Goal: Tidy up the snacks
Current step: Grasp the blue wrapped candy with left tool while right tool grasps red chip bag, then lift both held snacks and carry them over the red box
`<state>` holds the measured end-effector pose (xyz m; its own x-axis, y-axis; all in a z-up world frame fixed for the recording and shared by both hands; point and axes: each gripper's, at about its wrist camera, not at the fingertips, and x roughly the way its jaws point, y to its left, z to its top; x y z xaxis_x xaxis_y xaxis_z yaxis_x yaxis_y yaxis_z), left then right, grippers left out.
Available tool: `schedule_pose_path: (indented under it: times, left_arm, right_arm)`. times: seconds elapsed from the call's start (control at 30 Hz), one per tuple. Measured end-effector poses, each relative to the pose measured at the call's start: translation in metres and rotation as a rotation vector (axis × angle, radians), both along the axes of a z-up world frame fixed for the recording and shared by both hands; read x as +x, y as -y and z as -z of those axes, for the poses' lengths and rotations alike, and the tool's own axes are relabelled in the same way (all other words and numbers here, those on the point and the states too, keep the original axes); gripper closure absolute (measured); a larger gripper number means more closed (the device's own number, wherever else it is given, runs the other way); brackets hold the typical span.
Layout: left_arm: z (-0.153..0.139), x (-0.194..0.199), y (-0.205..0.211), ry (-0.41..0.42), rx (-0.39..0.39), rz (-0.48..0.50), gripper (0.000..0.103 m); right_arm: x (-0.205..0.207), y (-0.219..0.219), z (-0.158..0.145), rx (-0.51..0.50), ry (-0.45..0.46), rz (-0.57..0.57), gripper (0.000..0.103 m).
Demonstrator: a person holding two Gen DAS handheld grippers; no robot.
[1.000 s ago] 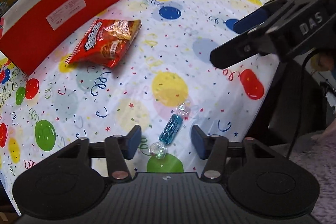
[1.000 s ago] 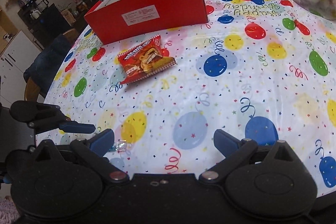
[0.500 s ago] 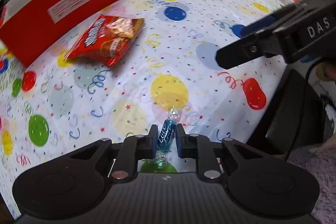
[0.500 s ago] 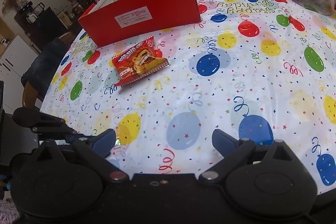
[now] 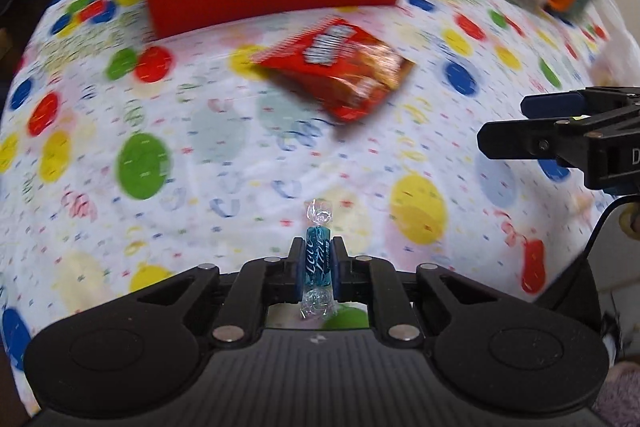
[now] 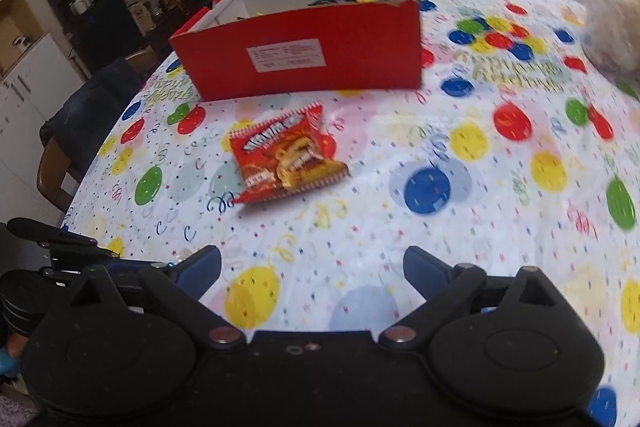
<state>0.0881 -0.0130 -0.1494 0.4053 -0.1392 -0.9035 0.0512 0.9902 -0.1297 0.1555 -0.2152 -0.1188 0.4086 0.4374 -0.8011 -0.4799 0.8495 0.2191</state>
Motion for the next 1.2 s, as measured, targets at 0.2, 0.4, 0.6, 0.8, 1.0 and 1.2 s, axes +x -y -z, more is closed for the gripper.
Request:
schedule_pose_path:
  times: [0.2, 0.4, 0.6, 0.8, 1.0, 1.2]
  left_arm:
    - [-0.005, 0.002, -0.025, 0.009, 0.001, -0.119, 0.091]
    - [-0.006, 0.002, -0.041, 0.001, -0.003, -0.19, 0.091]
    - [-0.004, 0.004, -0.047, -0.01, -0.011, -0.217, 0.091]
    - [-0.003, 0.005, -0.05, -0.01, -0.016, -0.231, 0.091]
    - [-0.002, 0.008, -0.049, -0.007, -0.017, -0.227, 0.091]
    - [-0.004, 0.008, -0.048, -0.001, -0.022, -0.219, 0.091]
  right_arm:
    - [0.031, -0.039, 0.003, -0.059, 0.062, -0.093, 0.005]
    - [0.057, -0.076, 0.016, -0.116, 0.081, -0.16, 0.006]
    - [0.065, -0.1, 0.032, -0.172, 0.082, -0.222, 0.01]
    - [0.071, -0.104, 0.041, -0.205, 0.058, -0.224, 0.021]
    - [0.071, -0.105, 0.043, -0.224, 0.062, -0.212, 0.032]
    - [0.067, -0.102, 0.04, -0.239, 0.07, -0.182, 0.034]
